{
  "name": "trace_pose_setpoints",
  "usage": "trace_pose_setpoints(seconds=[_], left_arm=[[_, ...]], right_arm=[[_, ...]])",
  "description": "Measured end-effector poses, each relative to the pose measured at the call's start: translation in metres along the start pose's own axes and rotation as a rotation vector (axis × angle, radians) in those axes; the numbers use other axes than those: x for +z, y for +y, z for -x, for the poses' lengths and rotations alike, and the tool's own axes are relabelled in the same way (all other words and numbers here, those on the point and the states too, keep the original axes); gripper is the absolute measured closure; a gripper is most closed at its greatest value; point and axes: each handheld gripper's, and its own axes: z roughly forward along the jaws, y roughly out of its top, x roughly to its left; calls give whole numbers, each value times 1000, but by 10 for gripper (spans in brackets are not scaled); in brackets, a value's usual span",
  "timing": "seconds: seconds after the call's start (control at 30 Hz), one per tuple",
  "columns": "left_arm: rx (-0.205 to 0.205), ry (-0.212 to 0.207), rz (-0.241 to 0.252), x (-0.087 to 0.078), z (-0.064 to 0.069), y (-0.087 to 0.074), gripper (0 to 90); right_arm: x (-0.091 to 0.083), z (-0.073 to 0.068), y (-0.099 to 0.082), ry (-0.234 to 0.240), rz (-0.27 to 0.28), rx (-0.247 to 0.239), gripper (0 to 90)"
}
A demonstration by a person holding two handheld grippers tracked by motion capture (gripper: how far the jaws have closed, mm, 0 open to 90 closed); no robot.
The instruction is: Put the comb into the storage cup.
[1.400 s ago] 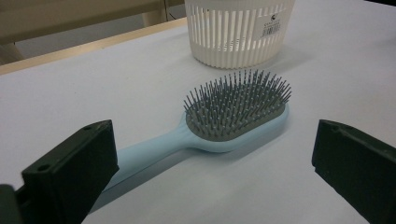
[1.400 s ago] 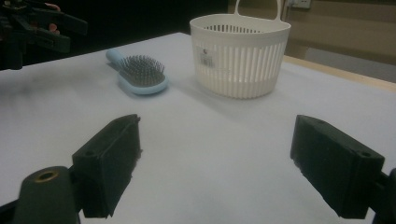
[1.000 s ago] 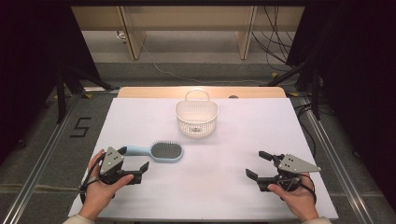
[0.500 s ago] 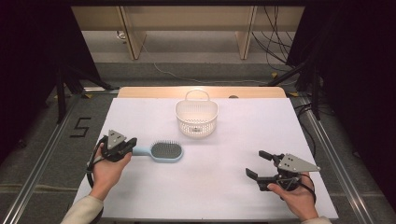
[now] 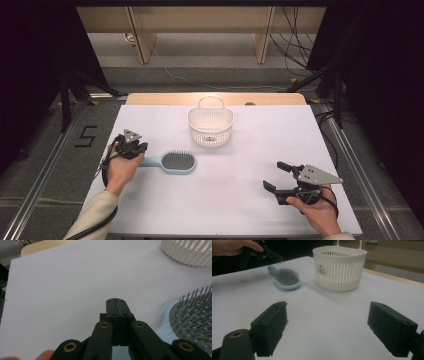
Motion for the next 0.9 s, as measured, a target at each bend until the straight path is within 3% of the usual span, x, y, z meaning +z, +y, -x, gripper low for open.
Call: trace_pose_setpoints(seconds=[0.33,0.9], left_arm=[[-21,-14,-76,12,-5,-1,900],[-3,-9,-166,25,-4,-2,900]], right_arm=[[0,0,0,-1,-2,0,167],[0,0,0,-2,-2,2,167]])
